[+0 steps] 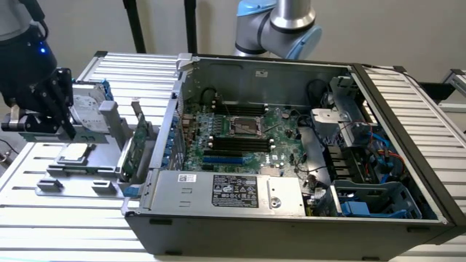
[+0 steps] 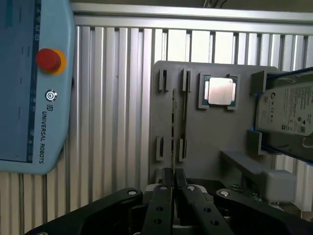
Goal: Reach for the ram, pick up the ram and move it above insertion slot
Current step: 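Pick up the ram and move it above insertion slot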
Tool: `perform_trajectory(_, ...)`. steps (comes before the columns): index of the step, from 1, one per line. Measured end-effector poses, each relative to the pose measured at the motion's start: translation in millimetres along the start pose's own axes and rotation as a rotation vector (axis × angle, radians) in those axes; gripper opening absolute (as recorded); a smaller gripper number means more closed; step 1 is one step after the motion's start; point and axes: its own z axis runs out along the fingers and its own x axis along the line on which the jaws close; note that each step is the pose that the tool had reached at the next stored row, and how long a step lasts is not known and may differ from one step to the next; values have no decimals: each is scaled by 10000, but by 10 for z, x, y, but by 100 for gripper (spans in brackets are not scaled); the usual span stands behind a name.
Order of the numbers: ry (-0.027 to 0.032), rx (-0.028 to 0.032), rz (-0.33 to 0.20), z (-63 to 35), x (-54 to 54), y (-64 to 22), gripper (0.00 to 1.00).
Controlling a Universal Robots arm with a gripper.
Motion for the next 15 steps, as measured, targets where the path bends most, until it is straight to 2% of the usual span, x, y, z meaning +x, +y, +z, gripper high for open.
perform_trajectory(6,-77,0,-31,-164,0,-183,13)
perform_trajectory(11,-192,4,-59,-259,2,-368,13)
perform_trajectory(12,-221,3,-63,-272,2,-411,13)
perform_trajectory(15,-410,8,-72,-283,5,-545,13)
